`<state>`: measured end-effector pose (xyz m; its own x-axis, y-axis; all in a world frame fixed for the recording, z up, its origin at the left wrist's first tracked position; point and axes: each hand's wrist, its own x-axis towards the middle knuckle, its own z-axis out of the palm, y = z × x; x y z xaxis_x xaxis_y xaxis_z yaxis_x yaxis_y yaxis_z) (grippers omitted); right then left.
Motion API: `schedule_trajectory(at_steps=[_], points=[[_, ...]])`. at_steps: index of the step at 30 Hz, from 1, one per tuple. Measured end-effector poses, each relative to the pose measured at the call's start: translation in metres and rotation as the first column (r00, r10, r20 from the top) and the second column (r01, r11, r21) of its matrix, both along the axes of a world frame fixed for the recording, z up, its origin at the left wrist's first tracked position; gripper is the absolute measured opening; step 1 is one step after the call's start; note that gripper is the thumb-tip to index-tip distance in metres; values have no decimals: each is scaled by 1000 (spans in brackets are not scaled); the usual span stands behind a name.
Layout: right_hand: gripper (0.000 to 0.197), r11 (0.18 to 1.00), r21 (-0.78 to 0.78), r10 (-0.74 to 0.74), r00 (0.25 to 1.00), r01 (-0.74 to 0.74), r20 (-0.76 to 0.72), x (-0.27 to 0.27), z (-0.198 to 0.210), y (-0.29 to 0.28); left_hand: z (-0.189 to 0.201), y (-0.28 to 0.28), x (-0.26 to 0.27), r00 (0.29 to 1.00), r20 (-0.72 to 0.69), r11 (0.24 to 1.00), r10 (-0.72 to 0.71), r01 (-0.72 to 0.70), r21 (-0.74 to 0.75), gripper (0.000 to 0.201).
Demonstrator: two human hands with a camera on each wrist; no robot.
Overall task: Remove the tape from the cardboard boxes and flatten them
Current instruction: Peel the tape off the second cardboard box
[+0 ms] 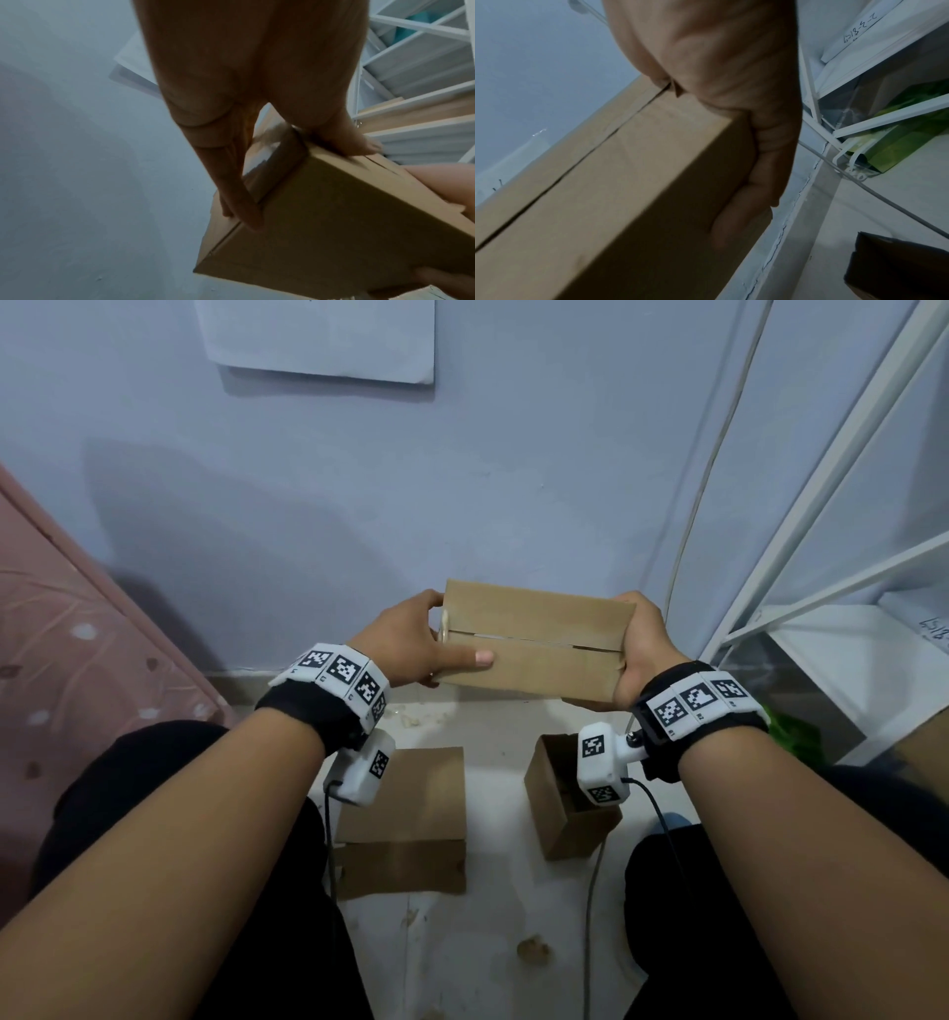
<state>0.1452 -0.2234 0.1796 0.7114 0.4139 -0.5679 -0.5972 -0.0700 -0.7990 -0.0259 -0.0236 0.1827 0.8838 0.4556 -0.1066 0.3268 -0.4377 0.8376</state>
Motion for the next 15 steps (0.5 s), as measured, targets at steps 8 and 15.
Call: schedule_trajectory(at_steps=[8, 15], points=[[22, 992, -111, 68, 997, -64, 31, 5, 0, -16, 14, 6, -14, 986, -95, 989, -137, 130, -71, 92], [20, 992, -91, 86, 996, -83, 25, 0, 3, -25, 19, 9, -24, 995, 15, 987, -97, 98, -129, 77]])
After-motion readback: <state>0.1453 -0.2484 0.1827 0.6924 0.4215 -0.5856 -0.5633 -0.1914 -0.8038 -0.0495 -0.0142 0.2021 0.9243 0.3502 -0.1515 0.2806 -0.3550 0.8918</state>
